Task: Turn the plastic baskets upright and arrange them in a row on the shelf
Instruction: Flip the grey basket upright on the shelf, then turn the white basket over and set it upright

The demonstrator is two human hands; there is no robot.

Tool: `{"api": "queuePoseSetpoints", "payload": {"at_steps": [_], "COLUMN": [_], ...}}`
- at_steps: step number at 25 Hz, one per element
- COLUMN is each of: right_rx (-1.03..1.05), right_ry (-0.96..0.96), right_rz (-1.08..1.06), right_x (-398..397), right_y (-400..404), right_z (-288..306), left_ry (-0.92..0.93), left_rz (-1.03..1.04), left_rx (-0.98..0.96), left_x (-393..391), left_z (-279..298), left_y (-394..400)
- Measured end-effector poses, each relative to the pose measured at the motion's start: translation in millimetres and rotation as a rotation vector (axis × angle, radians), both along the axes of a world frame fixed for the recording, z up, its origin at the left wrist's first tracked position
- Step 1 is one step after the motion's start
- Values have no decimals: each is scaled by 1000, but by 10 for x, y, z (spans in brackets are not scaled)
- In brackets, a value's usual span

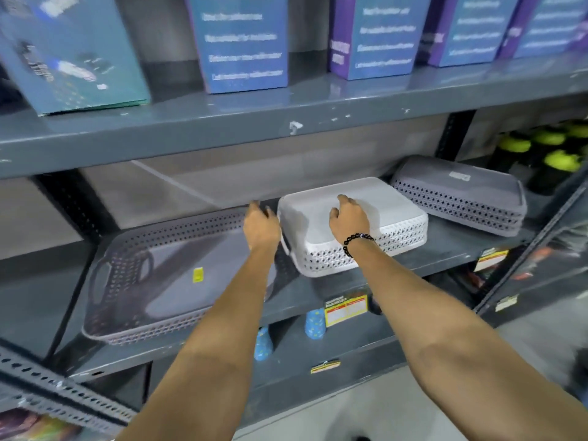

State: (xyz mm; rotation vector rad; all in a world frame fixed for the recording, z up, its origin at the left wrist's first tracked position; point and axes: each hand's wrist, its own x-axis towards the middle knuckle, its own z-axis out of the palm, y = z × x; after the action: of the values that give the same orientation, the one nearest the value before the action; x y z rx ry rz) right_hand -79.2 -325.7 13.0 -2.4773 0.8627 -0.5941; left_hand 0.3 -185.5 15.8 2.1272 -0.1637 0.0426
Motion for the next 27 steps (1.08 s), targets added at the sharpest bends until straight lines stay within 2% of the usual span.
{"api": "queuePoseSetpoints", "payload": {"at_steps": [5,10,13,16,18,20,23,25,27], "right_rx": [-35,175,312,532,628,736,1113,1235,1290], "right_ry": [132,433,455,311,115,-169,-610,-709,-684], "right_rz": [-48,-66,-39,-105,-171,-231,-272,-276,-247], "right_x": [-47,110,145,188,206,221,165,55,-95], "right_y": [-1194,-1918,-2000,-1998,-1966,-1964,-2003,-2032,-2026], "right_z": [-21,-184,-159,-94,-23,94,203,131,8], "left_ry": [102,404,484,461,400,251,31,57,137], "left_rz": [7,184,202,252,339,438,571,596,606], "left_rx": [104,101,44,15,-45,-250,-609,-590,-552], "left_x": [100,300,238,178,115,82,-58,-197,-325], "left_z": [-51,-170,-123,-65,55,238,444,377,218], "left_y": [-984,-1148,-1160,-1161,-1159,-1152,-1054,-931,-791]}}
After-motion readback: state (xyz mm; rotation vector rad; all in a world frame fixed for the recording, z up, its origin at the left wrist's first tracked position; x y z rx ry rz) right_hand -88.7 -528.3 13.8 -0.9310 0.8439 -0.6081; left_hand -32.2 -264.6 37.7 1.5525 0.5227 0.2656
